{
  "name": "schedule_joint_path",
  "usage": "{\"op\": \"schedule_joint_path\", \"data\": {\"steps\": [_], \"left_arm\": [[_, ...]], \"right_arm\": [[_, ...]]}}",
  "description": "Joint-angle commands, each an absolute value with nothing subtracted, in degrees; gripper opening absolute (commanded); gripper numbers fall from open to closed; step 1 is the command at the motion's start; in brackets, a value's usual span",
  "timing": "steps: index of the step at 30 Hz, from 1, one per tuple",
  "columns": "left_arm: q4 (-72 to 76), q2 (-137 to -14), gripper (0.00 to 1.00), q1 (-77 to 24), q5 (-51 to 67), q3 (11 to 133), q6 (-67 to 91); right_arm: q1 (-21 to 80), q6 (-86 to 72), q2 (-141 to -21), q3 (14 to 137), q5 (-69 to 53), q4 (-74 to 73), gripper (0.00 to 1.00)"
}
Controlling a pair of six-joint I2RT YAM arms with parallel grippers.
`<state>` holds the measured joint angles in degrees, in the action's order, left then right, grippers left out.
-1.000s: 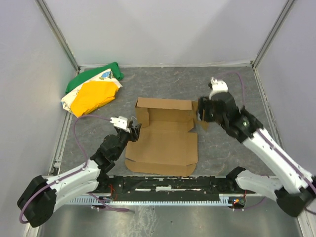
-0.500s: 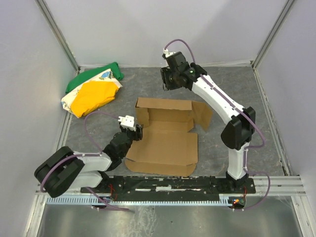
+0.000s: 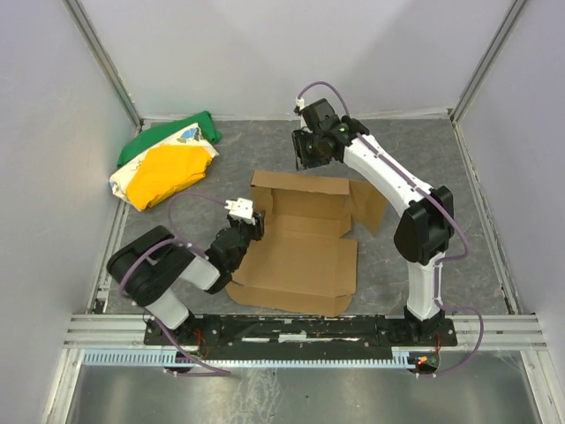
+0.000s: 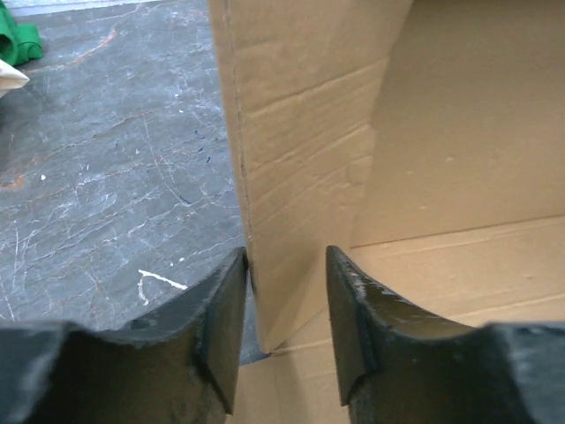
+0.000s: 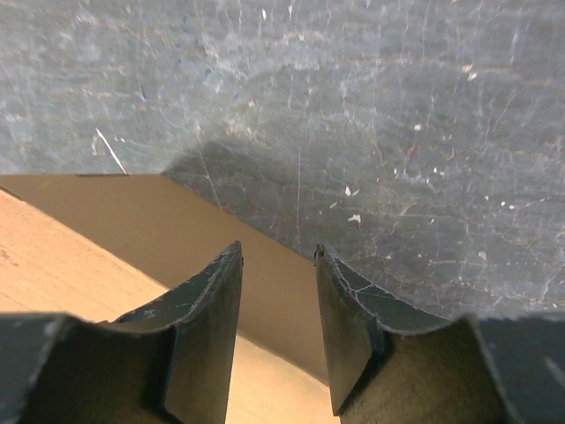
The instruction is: Fold the paper box
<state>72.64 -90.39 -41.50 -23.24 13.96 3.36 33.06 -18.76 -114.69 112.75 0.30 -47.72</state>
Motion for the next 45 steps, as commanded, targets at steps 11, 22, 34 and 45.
{"op": "schedule_joint_path", "data": {"steps": [11,22,34,45], "left_arm": [[91.88,-99.42,0.09,-41.61,-32.7,17.16,4.37],[75.35,-101.86,0.03,-45.76,-52.29,28.67,8.29],[31.32,-103.55,0.03,-46.78,-63.62,42.07,42.67],[43.07,-101.02,0.11,-46.96,-59.28,33.7,39.17]], "right_arm": [[33.16,-18.96,-108.22,100.65,-3.63,-42.81,0.43],[33.79,-21.83,-104.23,93.46,-8.46,-39.05,0.43],[34.32,-22.36,-103.22,91.68,-8.87,-38.35,0.42],[34.3,-22.49,-104.47,90.26,-10.77,-37.46,0.42]]}}
